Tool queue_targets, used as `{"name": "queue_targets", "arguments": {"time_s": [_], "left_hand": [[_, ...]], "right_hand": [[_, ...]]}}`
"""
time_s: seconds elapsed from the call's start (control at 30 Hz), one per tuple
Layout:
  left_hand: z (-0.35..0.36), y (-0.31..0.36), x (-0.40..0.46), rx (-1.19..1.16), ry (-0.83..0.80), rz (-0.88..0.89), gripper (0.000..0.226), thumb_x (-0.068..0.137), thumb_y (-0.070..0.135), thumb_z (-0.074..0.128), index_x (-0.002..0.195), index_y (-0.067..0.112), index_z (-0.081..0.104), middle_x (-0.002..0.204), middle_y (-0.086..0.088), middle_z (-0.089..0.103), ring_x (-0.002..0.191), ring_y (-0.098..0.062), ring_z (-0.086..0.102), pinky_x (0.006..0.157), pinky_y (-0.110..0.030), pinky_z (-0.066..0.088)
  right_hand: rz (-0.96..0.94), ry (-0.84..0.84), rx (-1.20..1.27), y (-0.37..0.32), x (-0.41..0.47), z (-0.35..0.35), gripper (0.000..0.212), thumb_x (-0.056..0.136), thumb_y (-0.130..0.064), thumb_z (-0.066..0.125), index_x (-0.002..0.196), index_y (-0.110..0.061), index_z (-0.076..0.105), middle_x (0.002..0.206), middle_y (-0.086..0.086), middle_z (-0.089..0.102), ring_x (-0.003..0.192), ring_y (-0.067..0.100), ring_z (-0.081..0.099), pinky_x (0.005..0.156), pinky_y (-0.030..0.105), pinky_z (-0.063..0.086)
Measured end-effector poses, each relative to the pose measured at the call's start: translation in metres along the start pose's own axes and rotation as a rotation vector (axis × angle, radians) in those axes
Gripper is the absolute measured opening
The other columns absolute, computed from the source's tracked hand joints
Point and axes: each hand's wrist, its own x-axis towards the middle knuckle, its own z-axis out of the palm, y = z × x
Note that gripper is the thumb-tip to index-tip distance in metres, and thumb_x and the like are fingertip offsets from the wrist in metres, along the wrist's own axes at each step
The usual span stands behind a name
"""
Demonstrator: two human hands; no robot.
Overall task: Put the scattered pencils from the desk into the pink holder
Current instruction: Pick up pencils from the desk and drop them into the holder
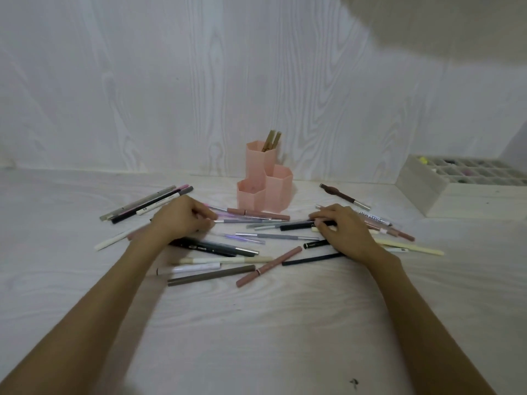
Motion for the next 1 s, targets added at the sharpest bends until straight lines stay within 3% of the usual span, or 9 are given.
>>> {"name": "queue_targets", "arguments": {"time_s": [0.1,0.17,0.3,0.37,0.4,0.47,0.63,0.9,1.0], "left_hand": [[-0.004,0.0,0.003,0.005,-0.057,0.045,0.005,0.081,0.021,0.073,0.084,0.025,0.073,0.048,0.015,0.055,0.051,0.001,0.051,0.056,-0.009,0.038],[-0.008,0.0,0.001,0.001,-0.095,0.08,0.012,0.081,0.021,0.074,0.077,0.031,0.069,0.044,0.012,0.052,0.045,-0.001,0.048,0.055,-0.011,0.039],[-0.014,-0.003,-0.007,0.026,-0.098,0.18,0.017,0.08,0.021,0.074,0.074,0.035,0.068,0.054,0.018,0.061,0.062,0.0,0.054,0.079,-0.03,0.045],[-0.017,-0.002,-0.012,0.013,-0.043,0.219,0.016,0.082,0.015,0.072,0.08,0.031,0.071,0.07,0.014,0.07,0.089,0.011,0.056,0.094,-0.029,0.041],[-0.02,0.0,-0.014,-0.01,0.002,0.223,0.014,0.082,0.014,0.071,0.083,0.028,0.072,0.081,0.006,0.073,0.1,0.007,0.055,0.094,-0.03,0.043],[-0.03,0.009,-0.019,-0.116,0.092,0.219,0.009,0.082,0.015,0.072,0.085,0.023,0.073,0.087,0.001,0.074,0.095,-0.002,0.063,0.085,-0.028,0.05],[-0.063,0.043,-0.025,-0.43,0.397,0.248,0.013,0.079,0.017,0.074,0.083,0.029,0.07,0.078,0.012,0.071,0.069,0.009,0.065,0.069,-0.004,0.048],[-0.099,0.112,0.02,-0.797,0.665,0.193,0.023,0.079,0.018,0.075,0.101,0.014,0.067,0.086,0.0,0.071,0.077,-0.006,0.069,0.068,-0.019,0.053],[-0.094,0.126,0.04,-0.665,0.717,0.11,0.023,0.076,0.026,0.078,0.096,0.02,0.068,0.088,0.0,0.072,0.083,-0.01,0.07,0.079,-0.03,0.057]], "right_hand": [[-0.002,0.002,0.063,0.0,0.001,0.001,0.017,0.09,-0.025,0.057,0.103,-0.024,0.067,0.108,0.003,0.064,0.107,0.022,0.053,0.099,0.045,0.037],[0.003,-0.002,0.088,-0.001,0.001,0.001,0.015,0.089,-0.026,0.057,0.102,-0.024,0.065,0.108,0.001,0.063,0.108,0.021,0.053,0.1,0.045,0.037],[-0.01,-0.033,0.034,-0.002,0.002,0.006,0.027,0.094,-0.029,0.051,0.118,-0.024,0.061,0.116,0.001,0.058,0.113,0.023,0.048,0.1,0.043,0.036],[-0.002,-0.046,0.001,-0.003,0.002,0.008,0.031,0.096,-0.031,0.047,0.123,-0.025,0.059,0.122,0.002,0.054,0.117,0.023,0.044,0.1,0.042,0.035],[-0.001,-0.047,-0.002,-0.003,0.002,0.008,0.03,0.096,-0.032,0.046,0.123,-0.025,0.059,0.122,0.001,0.054,0.117,0.023,0.043,0.099,0.041,0.035],[-0.004,-0.049,-0.003,-0.003,0.002,0.008,0.029,0.096,-0.032,0.045,0.121,-0.026,0.061,0.12,0.001,0.054,0.115,0.022,0.042,0.096,0.038,0.035],[-0.008,-0.067,0.017,-0.003,0.003,0.005,0.025,0.096,-0.031,0.046,0.115,-0.027,0.063,0.117,0.0,0.054,0.114,0.022,0.042,0.094,0.038,0.035],[0.003,-0.094,0.066,-0.003,0.002,0.003,0.023,0.095,-0.033,0.048,0.114,-0.029,0.061,0.114,-0.002,0.054,0.113,0.019,0.041,0.095,0.037,0.033],[0.003,-0.081,0.068,-0.003,0.002,0.004,0.027,0.095,-0.034,0.048,0.119,-0.028,0.06,0.114,-0.002,0.054,0.114,0.019,0.041,0.095,0.037,0.035]]}}
